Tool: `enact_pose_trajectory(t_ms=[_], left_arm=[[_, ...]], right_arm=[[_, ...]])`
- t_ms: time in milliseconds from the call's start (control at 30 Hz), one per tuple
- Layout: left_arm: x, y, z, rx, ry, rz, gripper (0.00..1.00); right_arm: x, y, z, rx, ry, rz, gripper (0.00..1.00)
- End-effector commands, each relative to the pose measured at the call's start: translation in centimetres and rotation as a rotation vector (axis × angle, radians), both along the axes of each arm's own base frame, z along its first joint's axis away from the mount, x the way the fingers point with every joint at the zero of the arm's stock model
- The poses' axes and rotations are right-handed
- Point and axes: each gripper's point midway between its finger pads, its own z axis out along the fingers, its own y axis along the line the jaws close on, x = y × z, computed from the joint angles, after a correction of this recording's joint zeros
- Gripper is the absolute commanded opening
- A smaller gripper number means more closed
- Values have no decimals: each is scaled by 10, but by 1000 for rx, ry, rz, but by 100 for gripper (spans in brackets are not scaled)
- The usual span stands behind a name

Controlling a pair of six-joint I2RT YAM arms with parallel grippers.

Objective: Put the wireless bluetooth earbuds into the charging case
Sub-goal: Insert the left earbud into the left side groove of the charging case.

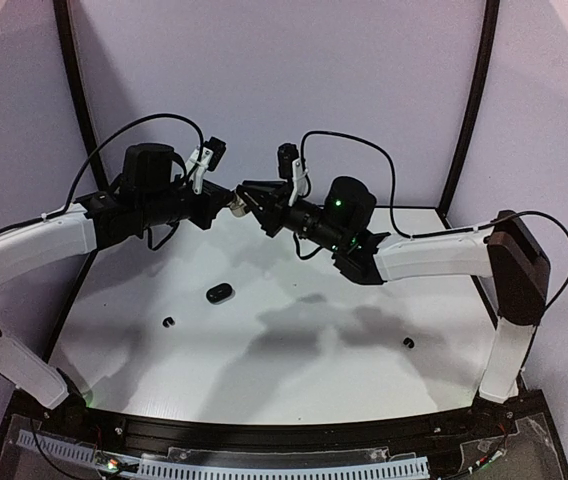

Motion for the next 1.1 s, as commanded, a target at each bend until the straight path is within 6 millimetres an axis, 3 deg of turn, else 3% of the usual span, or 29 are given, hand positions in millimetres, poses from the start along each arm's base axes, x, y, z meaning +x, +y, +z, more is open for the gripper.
enact_pose_trajectory(t_ms=[0, 267, 1067], left_arm=[[-4, 5, 33, -69, -41, 6, 1], [-5, 4, 35, -80, -42, 2, 1], [-13, -4, 38, -175, 31, -36, 1]], right_arm=[[6, 5, 7, 40, -33, 4, 0], [6, 10, -8, 17, -6, 21, 0], [25, 11, -26, -19, -4, -85, 0]])
